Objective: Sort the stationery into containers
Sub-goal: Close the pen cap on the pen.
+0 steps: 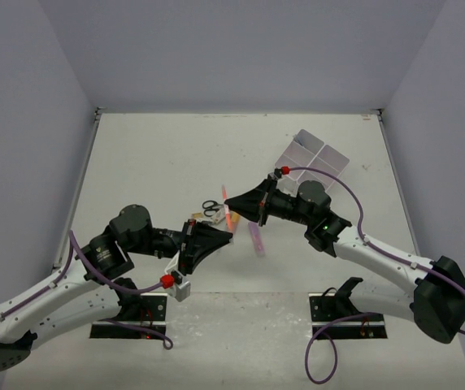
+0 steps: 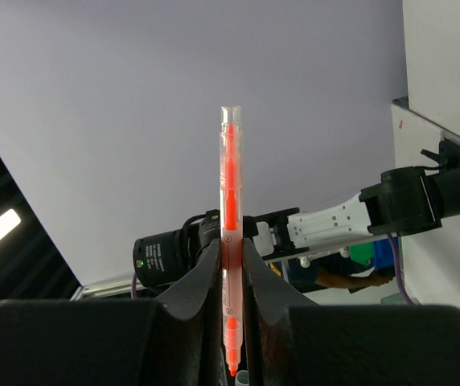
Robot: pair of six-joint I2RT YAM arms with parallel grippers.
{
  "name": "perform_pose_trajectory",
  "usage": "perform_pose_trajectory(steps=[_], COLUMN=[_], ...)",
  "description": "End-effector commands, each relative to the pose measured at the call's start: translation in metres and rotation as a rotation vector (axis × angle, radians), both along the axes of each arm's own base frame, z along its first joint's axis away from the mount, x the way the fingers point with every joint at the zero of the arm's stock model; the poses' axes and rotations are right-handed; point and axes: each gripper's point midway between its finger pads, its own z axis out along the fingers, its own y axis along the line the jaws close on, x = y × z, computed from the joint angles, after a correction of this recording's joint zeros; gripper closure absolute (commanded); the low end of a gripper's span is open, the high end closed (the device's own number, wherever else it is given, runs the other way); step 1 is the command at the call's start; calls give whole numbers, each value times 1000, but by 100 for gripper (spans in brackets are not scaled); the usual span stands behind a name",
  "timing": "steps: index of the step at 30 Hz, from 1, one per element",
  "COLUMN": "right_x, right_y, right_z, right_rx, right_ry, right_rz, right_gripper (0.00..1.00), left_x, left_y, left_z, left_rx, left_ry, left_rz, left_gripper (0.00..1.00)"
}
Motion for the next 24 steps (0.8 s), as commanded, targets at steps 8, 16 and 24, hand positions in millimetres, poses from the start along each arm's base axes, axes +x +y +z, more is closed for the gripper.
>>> perform_pose_trajectory(steps=[8,16,24], right_x=[5,5,3], right_y=[2,2,1], right_z=[21,21,24], right_rx=[29,31,38], right_ry=[-52,-53,-60], right_rz=[-15,-12,-7], right_gripper=[100,100,100], left_x=[-1,0,1], left_y=[3,1,-1], left_z=[33,31,30], left_rx=[-70,-67,-68], left_ry=[-78,-77,-80], left_rz=[2,-2,-2], left_gripper=[100,100,100])
